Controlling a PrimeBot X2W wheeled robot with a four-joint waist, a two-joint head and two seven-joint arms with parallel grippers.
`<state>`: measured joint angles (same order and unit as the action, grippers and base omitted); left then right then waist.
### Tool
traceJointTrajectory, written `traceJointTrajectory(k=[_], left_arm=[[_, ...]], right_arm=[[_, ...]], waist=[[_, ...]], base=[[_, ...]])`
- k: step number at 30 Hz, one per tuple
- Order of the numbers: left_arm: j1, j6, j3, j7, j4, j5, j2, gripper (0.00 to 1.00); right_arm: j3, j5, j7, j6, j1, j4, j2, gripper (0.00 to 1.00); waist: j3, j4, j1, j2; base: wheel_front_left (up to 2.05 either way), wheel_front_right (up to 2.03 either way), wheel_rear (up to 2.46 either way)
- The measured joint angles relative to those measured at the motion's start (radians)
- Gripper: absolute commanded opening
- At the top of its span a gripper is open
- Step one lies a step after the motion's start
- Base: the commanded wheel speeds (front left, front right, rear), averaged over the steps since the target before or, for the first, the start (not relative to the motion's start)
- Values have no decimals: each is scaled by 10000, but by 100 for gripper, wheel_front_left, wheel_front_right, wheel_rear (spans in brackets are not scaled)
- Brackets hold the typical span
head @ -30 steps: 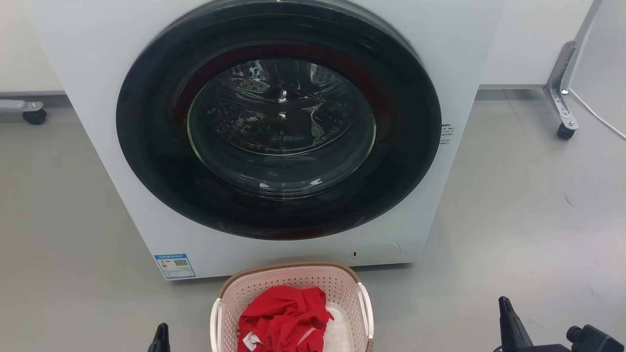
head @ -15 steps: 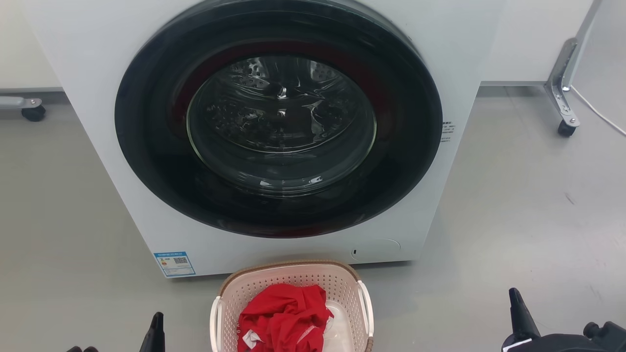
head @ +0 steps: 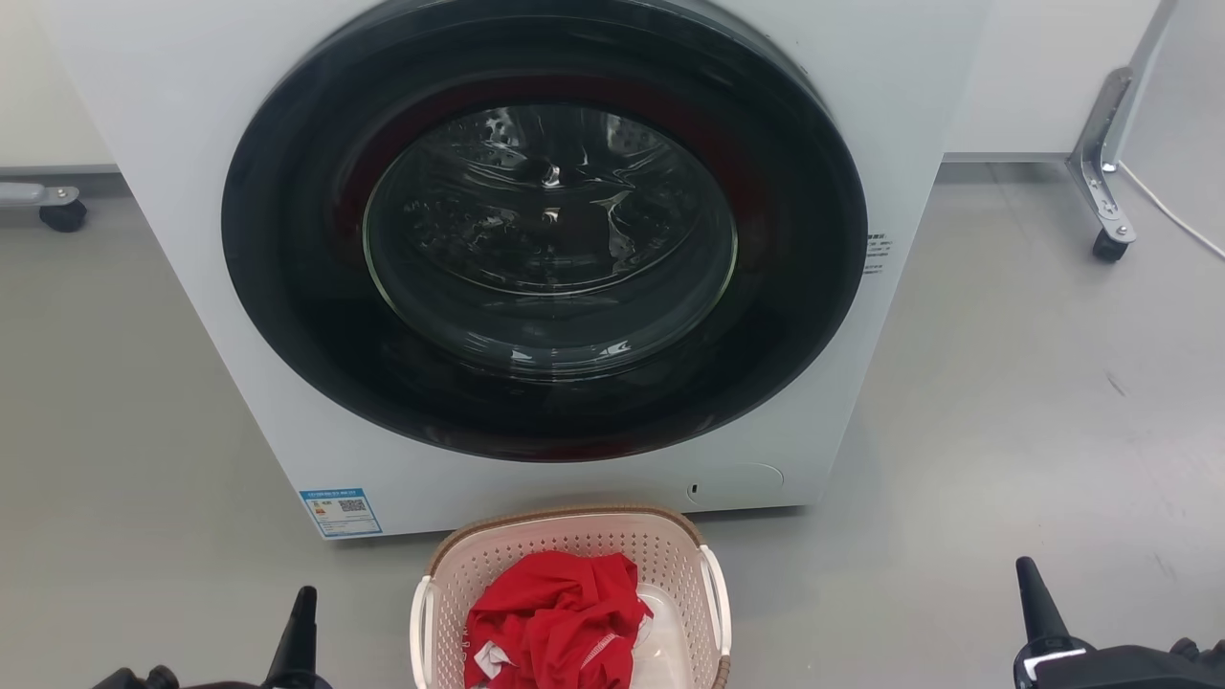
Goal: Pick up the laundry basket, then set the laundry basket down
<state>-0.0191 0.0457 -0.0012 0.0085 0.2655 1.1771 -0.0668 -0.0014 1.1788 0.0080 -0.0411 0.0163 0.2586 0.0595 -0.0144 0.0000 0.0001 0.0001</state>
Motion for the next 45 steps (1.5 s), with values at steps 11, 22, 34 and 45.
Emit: traceJointTrajectory(k=[11,22,34,45], left_arm=[[378,263,332,391,113,1484,69,0],[750,606,663,784,207,3057,138,0],[995,777,918,1045,305,4232,244,0],[995,777,920,1045,307,4234,251,0]], right_arm=[[-483,1553,366,-297,232,119,-71,0],[-963,3055,759,-564,514,316,-123,0],[-1310,4172,1055,-780,767,401,-151,0],[-1312,4180,1055,-780,763,407,-153,0]], waist=[[60,0,0,0],[120,-1,0,0],[161,0,-2,0],[161,-1,-2,0]], base=[[0,0,0],[0,0,0],[0,0,0],[0,0,0]])
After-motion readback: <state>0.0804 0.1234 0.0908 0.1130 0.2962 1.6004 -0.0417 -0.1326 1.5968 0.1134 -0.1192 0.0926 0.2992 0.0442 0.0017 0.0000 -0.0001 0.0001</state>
